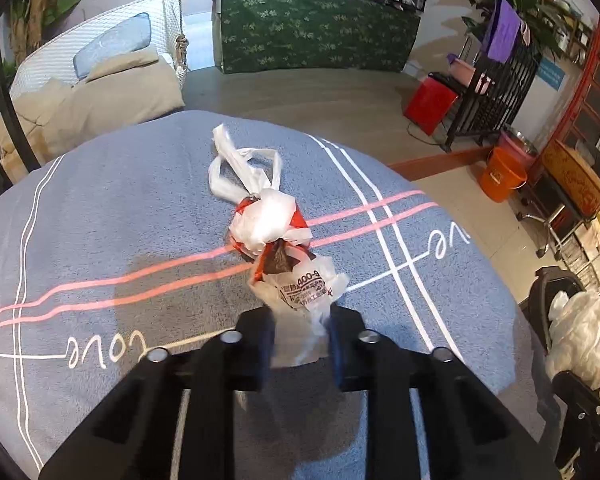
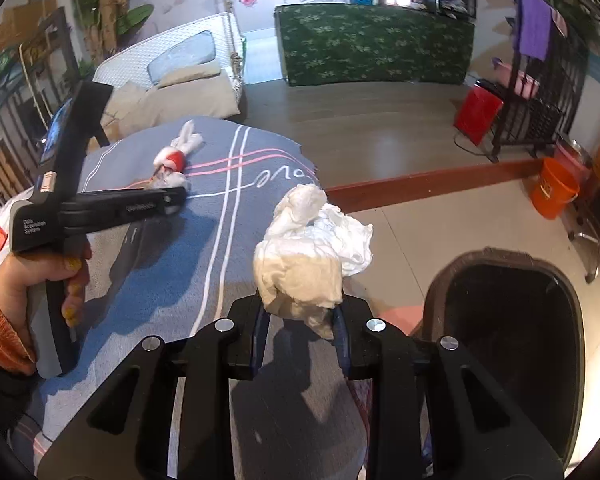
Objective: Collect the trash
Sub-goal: 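Carry the bag with left and tissue with right to the wastebasket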
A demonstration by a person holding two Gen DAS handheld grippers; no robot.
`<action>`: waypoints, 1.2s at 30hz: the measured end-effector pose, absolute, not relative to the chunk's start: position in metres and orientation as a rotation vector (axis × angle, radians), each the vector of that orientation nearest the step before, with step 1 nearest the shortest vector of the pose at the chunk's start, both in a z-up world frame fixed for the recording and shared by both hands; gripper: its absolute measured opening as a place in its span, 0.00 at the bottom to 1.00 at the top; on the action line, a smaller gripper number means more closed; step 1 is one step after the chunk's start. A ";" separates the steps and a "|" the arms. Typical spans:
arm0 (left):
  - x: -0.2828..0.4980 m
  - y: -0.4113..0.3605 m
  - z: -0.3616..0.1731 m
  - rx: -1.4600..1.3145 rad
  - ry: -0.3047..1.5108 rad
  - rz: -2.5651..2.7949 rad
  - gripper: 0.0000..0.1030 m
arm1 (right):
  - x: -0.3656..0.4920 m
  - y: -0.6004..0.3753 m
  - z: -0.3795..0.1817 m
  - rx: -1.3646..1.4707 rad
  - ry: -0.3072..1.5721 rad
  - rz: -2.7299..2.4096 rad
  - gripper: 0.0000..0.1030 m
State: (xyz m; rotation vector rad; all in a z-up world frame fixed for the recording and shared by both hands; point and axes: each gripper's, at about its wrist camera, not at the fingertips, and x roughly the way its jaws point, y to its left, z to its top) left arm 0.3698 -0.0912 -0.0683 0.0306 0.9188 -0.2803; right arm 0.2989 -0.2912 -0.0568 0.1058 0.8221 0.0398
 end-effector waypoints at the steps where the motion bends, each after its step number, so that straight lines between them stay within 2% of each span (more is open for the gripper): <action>1: 0.367 -0.090 -0.067 0.029 0.916 -0.287 0.16 | 0.295 -0.292 -0.056 0.109 0.817 0.037 0.27; 12: 0.304 -0.085 -0.039 0.061 0.789 -0.372 0.15 | 0.259 -0.297 -0.046 0.146 0.764 0.018 0.27; 26: 0.227 -0.092 -0.017 0.026 0.739 -0.427 0.15 | 0.195 -0.288 -0.042 0.142 0.719 0.006 0.27; 36: 0.208 -0.101 -0.016 0.000 0.731 -0.477 0.15 | 0.157 -0.296 -0.045 0.163 0.714 -0.015 0.28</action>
